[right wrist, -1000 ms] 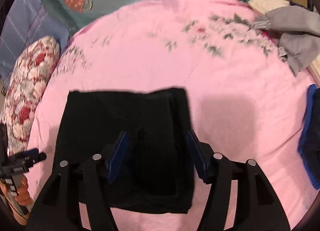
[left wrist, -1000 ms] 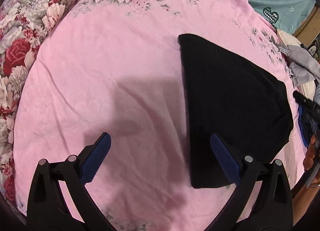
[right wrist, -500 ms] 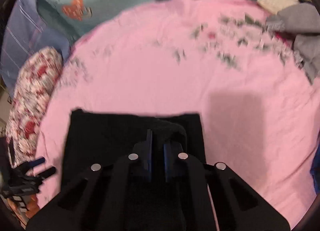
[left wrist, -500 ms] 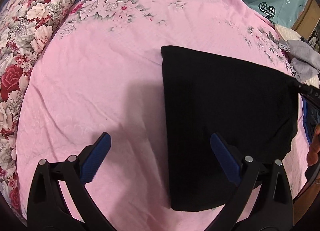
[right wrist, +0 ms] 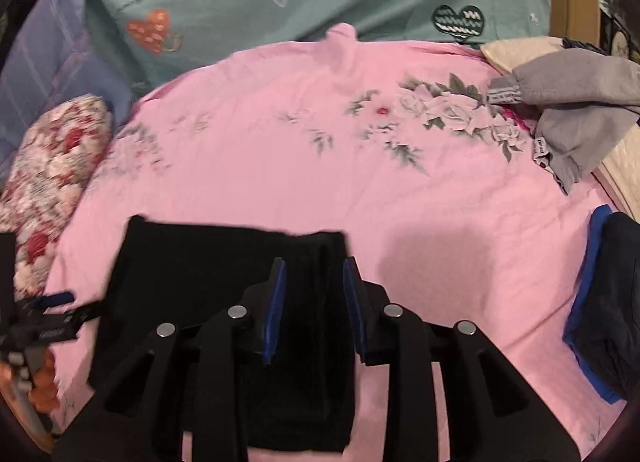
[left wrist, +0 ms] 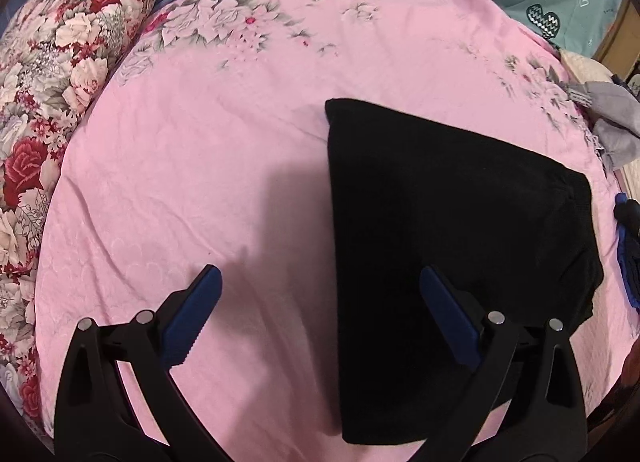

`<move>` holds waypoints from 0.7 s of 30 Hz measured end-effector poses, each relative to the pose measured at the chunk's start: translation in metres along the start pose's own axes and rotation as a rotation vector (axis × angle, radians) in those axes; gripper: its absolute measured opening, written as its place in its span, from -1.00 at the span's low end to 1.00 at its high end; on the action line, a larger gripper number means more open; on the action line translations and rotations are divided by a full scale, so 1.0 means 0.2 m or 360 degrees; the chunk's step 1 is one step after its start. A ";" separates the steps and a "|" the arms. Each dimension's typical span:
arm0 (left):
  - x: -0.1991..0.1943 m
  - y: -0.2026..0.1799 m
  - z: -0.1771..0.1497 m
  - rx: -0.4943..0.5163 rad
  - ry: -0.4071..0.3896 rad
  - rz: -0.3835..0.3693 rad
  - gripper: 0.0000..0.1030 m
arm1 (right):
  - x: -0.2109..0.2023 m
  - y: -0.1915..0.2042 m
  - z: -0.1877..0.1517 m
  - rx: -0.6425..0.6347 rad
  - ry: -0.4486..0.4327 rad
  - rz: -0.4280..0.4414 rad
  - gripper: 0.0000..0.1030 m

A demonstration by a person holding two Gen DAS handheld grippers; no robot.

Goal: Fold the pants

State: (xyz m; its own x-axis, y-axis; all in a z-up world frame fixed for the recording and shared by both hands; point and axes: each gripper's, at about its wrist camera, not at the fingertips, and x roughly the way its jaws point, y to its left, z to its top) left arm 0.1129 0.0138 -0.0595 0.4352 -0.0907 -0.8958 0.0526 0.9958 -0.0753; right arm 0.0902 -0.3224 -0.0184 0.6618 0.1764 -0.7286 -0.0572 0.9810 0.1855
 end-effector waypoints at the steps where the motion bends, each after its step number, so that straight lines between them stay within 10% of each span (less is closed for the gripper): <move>1: -0.01 -0.02 0.00 0.0008 -0.0006 -0.0022 0.94 | -0.02 0.02 -0.03 -0.0021 0.0014 0.0057 -0.42; 5: 0.03 -0.07 -0.08 0.0053 0.0050 -0.0036 0.96 | 0.03 0.20 -0.20 -0.0163 0.0213 0.0298 -0.43; 8: 0.11 -0.02 -0.14 0.0039 0.0119 -0.0017 0.96 | 0.11 0.17 -0.34 -0.0201 0.0319 0.0217 -0.53; 10: 0.12 0.03 -0.16 -0.0024 0.0135 -0.0048 0.96 | 0.09 0.07 -0.36 -0.0111 0.0297 0.0245 -1.00; 13: 0.09 0.03 -0.17 -0.0015 0.0113 -0.0032 0.96 | 0.02 0.03 -0.35 -0.0095 0.0266 0.0182 -1.00; 18: 0.03 -0.03 -0.11 0.0027 0.0055 -0.0053 0.96 | -0.09 0.29 -0.26 -0.0282 0.0122 0.0274 -0.30; 21: 0.00 -0.08 0.04 0.0028 -0.0038 -0.0047 0.96 | 0.01 0.39 -0.15 -0.0323 0.0092 0.0216 -0.23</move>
State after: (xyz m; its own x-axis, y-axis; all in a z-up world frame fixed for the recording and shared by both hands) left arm 0.1200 -0.0027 -0.0549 0.4544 -0.1209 -0.8826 0.0814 0.9922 -0.0940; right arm 0.0646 -0.2428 -0.0244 0.5943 0.3060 -0.7437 -0.2951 0.9433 0.1523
